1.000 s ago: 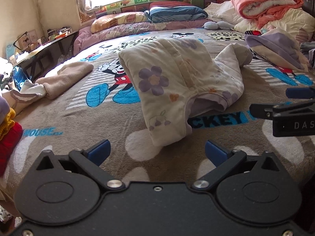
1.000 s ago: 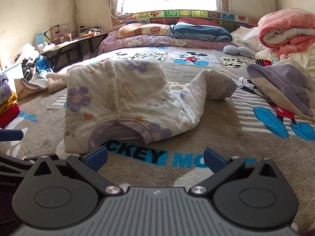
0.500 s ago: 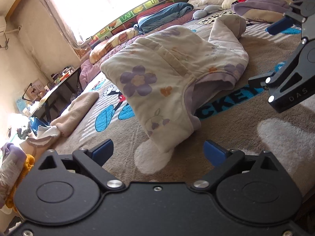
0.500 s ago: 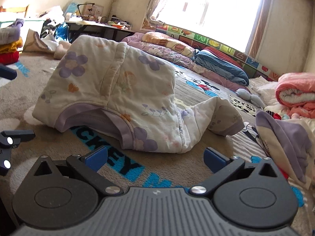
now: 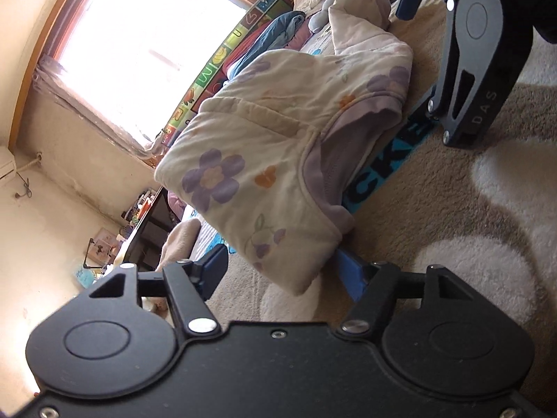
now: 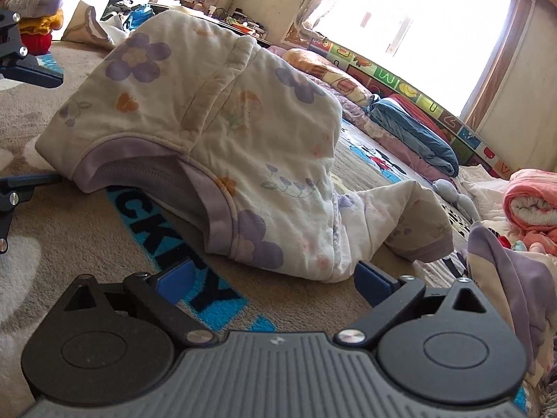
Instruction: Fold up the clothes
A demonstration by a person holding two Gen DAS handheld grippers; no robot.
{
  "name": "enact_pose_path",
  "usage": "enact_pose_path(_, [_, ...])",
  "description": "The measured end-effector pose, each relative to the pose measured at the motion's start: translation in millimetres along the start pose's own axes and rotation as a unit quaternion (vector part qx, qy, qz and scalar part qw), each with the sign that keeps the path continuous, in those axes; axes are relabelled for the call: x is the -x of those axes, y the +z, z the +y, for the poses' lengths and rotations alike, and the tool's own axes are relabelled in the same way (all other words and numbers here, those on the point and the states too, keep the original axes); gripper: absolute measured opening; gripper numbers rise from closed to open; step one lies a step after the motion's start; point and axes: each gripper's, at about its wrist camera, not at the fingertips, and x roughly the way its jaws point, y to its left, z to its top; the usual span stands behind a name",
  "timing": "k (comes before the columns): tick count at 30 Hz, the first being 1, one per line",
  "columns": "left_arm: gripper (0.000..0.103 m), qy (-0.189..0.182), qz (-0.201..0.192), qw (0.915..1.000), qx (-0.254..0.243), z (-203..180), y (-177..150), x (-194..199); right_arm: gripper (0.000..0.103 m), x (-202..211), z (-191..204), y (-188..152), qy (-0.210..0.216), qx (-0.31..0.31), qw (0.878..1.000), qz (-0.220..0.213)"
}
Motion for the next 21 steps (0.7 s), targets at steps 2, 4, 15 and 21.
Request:
enact_pose_path(2, [0.059, 0.001, -0.003, 1.0000, -0.009, -1, -1, -5, 0.096, -2, 1, 0, 0.002, 0.000, 1.000, -0.001])
enact_pose_path(4, [0.035, -0.002, -0.001, 1.0000, -0.007, 1, -2, -7, 0.096, -2, 3, -2, 0.004, 0.001, 1.000, -0.002])
enact_pose_path(15, [0.012, -0.008, -0.070, 0.9925, 0.100, 54, 14, 33, 0.095, 4, 12, -4, -0.021, 0.042, 0.999, -0.020])
enact_pose_path(21, [0.011, -0.009, -0.109, 0.9842, 0.139, 85, 31, 57, 0.070, 9, 13, -3, -0.036, 0.046, 0.997, -0.041])
